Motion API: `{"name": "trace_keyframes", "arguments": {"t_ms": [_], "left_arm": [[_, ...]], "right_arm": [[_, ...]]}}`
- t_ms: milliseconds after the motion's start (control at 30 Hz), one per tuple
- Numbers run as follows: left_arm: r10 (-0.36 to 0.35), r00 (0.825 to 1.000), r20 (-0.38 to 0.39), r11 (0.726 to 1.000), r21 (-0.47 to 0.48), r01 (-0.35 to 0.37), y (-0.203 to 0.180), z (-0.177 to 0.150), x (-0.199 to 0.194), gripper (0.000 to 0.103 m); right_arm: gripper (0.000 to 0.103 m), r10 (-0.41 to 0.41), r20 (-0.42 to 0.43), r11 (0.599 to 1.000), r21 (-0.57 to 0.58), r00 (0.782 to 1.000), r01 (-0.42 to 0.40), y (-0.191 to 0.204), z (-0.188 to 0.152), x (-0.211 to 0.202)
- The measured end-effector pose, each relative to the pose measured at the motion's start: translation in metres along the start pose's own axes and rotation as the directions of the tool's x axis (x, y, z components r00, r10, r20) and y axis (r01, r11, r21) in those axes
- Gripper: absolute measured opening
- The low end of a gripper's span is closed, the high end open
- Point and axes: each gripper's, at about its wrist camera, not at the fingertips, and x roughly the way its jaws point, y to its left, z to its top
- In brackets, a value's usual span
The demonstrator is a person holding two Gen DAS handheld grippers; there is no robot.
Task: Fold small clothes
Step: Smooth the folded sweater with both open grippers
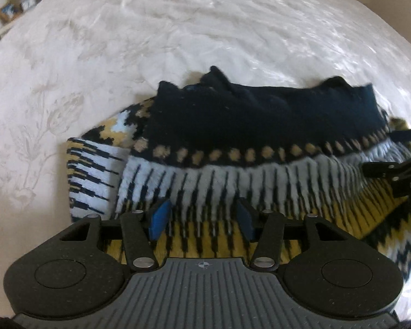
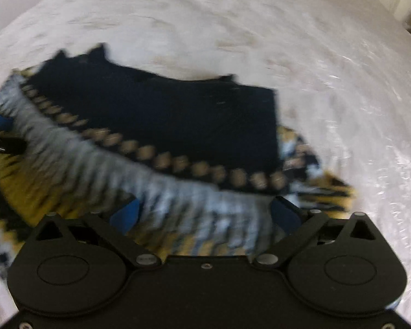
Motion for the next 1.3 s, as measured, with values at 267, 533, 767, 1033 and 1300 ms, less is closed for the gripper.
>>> {"name": "trace_keyframes", "arguments": {"t_ms": [267, 533, 767, 1033, 1300], "left_arm": [[-0.005, 1.000, -0.003, 1.000, 0.017, 0.005, -0.002, 0.000, 0.006, 0.056], [-0.008, 1.000, -0.006, 1.000, 0.007, 0.008, -0.002, 0.001, 0.006, 0.058], [-0.003, 1.000, -0.015, 1.000, 0.003, 0.003, -0.003, 0.003, 0.008, 0.059], [-0.027, 0.999, -0.027, 0.998, -0.060, 0.025, 0.001, 0.008, -0.001, 0.062], [-0.008, 0.999, -0.033, 0.999, -0.046, 0.007, -0.004, -0.029, -0.039, 0.063]], "right_arm": [[0.101, 0.012, -0.024, 0.982, 0.191, 1.000, -0.007, -0.045, 0.004, 0.009], [0.102, 0.047, 0.042, 0.950, 0.305, 0.998, -0.058, -0.059, 0.022, 0.004], [0.102, -0.044, -0.078, 0.936, 0.346, 0.996, 0.069, -0.093, 0.043, 0.043], [0.102, 0.028, 0.014, 0.912, 0.408, 1.000, -0.031, -0.110, 0.024, 0.015], [0.102, 0.061, 0.056, 0.894, 0.442, 0.997, -0.080, -0.092, -0.026, -0.036]]}}
